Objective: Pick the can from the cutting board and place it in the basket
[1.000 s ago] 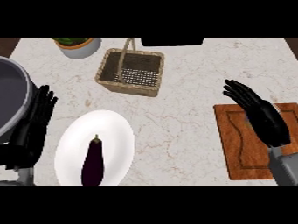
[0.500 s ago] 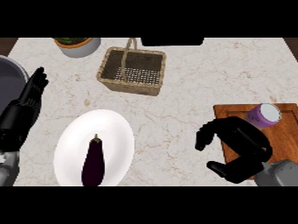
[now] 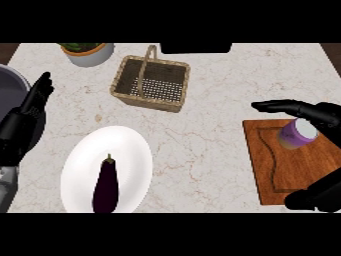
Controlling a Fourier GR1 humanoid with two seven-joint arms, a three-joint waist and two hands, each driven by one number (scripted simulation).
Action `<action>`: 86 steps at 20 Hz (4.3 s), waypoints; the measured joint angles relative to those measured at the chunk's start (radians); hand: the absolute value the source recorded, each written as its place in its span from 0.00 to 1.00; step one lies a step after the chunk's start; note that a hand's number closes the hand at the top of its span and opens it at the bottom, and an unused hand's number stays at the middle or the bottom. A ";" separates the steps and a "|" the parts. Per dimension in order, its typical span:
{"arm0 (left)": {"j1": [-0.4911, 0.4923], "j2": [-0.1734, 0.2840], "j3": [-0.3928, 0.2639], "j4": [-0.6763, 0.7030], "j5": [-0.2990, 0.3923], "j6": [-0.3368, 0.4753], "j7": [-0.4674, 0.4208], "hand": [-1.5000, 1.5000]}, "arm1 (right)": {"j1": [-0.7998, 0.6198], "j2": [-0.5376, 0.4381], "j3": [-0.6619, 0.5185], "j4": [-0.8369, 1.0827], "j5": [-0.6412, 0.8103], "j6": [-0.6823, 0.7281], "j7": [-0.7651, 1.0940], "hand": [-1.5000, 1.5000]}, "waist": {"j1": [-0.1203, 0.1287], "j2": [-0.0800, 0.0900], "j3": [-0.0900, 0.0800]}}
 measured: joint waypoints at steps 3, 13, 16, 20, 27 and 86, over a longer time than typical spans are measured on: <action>-0.011 -0.003 -0.003 0.002 -0.002 -0.004 -0.002 0.50 | -0.086 -0.142 -0.035 -0.007 0.087 0.070 0.045 0.00 | 0.013 0.003 -0.001; -0.047 -0.023 -0.019 0.015 -0.011 -0.027 -0.001 0.50 | -0.330 -0.432 0.035 0.068 0.257 0.516 0.014 0.00 | 0.057 0.015 0.000; -0.063 -0.039 -0.020 0.044 -0.028 -0.025 -0.013 0.50 | -0.382 -0.413 0.078 0.120 0.351 0.590 -0.028 0.00 | 0.056 0.017 0.001; -0.051 -0.045 -0.013 0.018 -0.032 -0.030 -0.002 0.50 | -0.407 -0.388 0.120 0.203 0.505 0.592 -0.099 0.00 | 0.055 0.016 0.003; -0.075 -0.052 0.020 0.043 -0.038 -0.053 0.006 0.50 | -0.408 -0.329 0.206 0.303 0.714 0.531 -0.219 0.00 | 0.043 0.014 0.003; -0.036 -0.198 0.161 -0.012 -0.199 -0.178 0.024 0.50 | -0.303 0.082 0.166 1.033 1.533 0.040 -0.702 1.00 | 0.029 0.007 0.000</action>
